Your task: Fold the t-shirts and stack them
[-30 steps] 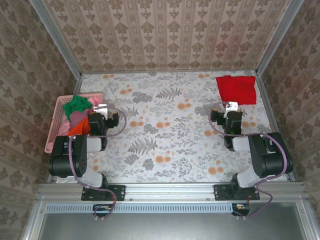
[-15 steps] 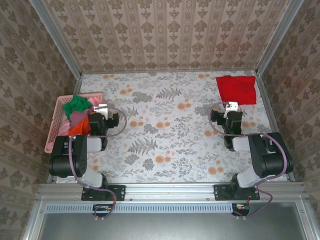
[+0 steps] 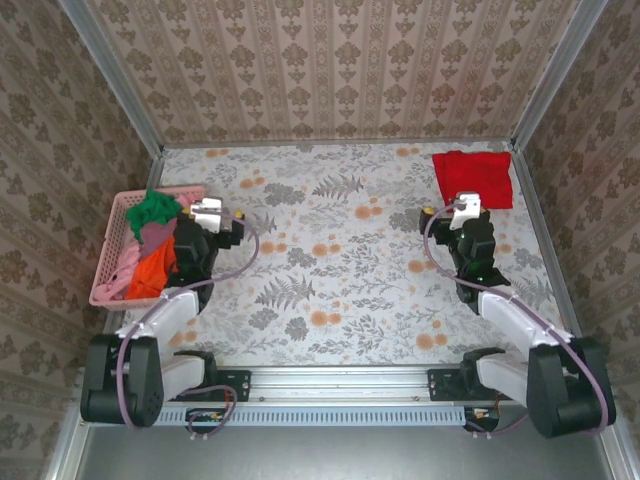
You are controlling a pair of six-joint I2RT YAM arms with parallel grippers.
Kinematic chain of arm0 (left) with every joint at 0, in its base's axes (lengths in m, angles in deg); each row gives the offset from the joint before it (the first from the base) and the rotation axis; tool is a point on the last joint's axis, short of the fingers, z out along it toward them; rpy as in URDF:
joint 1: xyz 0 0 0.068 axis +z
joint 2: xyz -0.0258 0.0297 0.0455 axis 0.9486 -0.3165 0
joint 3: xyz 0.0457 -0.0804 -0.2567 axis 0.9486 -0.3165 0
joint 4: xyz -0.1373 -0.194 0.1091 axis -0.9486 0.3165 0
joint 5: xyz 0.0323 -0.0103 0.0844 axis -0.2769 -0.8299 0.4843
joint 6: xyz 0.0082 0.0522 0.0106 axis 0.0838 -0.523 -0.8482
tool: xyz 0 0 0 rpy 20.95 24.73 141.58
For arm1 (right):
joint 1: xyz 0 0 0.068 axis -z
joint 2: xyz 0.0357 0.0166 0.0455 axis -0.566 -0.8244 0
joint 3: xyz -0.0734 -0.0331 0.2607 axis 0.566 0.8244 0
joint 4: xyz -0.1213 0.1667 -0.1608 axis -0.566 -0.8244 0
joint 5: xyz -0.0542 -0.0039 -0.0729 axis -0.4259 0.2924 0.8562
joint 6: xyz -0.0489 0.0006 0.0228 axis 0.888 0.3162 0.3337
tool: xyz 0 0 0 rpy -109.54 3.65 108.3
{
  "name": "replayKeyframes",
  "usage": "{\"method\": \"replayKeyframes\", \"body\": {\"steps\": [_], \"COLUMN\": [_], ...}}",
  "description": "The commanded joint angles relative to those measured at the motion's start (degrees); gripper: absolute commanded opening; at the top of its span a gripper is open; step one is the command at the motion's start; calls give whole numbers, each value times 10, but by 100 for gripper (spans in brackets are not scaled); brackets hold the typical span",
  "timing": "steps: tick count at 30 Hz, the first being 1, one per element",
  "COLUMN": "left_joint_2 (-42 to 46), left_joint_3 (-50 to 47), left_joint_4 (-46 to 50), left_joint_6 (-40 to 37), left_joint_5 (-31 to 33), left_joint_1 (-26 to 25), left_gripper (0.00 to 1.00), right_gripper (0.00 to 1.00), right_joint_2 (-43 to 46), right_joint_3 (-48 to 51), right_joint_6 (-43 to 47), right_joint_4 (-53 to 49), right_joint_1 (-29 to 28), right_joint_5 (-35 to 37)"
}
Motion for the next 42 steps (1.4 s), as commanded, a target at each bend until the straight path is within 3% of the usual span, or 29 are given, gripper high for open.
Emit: {"method": "replayKeyframes", "body": {"steps": [1, 3, 10, 14, 18, 23, 30, 37, 38, 42], "left_joint_2": [33, 38, 1, -25, -25, -12, -26, -63, -66, -57], "left_joint_3": [55, 97, 224, 274, 273, 226, 185, 184, 183, 173], "left_joint_4": [99, 156, 406, 580, 702, 744, 703, 665, 662, 643], "left_joint_6": [36, 100, 290, 419, 530, 586, 575, 578, 582, 588], "left_joint_5": [37, 88, 157, 245, 302, 301, 256, 208, 205, 208], "left_joint_1": [2, 18, 105, 120, 121, 122, 162, 179, 180, 181], "left_gripper": [100, 100, 100, 100, 100, 100, 98, 66, 58, 8], "right_gripper": [100, 100, 100, 100, 100, 100, 100, 100, 100, 100], "right_joint_2": [39, 50, 24, -18, -65, -111, -161, -175, -175, -175], "right_joint_3": [-47, -71, -153, -198, -235, -280, -333, -356, -357, -352], "right_joint_6": [30, 34, 29, 51, 57, 50, 65, 88, 92, 93], "right_joint_4": [-98, -126, -175, -193, -204, -223, -241, -244, -247, -237], "right_joint_1": [-33, -60, -178, -244, -275, -303, -342, -369, -372, -374], "right_joint_5": [-34, -56, -127, -135, -141, -177, -203, -237, -251, -267]}}
